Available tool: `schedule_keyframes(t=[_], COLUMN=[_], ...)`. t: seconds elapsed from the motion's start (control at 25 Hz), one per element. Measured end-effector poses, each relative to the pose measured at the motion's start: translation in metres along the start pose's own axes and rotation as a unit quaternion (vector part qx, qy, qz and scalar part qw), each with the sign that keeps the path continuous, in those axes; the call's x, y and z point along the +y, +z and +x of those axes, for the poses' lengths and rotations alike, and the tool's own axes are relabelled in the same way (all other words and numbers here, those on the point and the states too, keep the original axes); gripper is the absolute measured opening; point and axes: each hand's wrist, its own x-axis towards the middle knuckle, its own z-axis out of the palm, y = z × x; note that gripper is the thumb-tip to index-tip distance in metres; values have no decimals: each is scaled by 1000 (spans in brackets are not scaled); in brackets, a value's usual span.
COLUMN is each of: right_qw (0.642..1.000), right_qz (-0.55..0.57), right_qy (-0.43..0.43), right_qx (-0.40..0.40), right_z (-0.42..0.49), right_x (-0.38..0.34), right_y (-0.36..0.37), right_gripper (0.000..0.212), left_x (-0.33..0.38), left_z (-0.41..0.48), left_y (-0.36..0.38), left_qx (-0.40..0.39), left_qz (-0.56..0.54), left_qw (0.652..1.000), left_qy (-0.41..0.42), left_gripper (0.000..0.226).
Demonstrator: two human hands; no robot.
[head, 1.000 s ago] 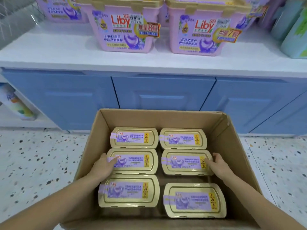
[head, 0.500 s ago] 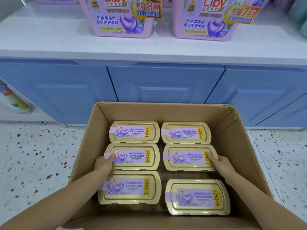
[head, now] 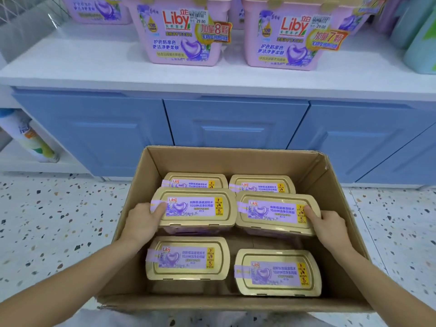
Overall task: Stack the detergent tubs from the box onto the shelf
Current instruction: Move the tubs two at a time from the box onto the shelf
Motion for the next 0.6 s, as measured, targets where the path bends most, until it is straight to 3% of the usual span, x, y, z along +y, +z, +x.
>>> schedule_keyframes(t=[0.32, 0.6], right_qw=[997, 975], right_qz=[30, 145], right_qy=[-45, -141], right_qx=[56, 88], right_z=[-12, -19], right_x=[-89, -227], right_y=[-101, -221], right_gripper=[55, 38], left_x=[96, 217], left_z=[-26, -29], left_y=[-109, -218], left_qx=[39, 86], left_qz=[-53, -131], left_qw=[994, 975], left_qy=[84, 159], left_gripper=[44, 28])
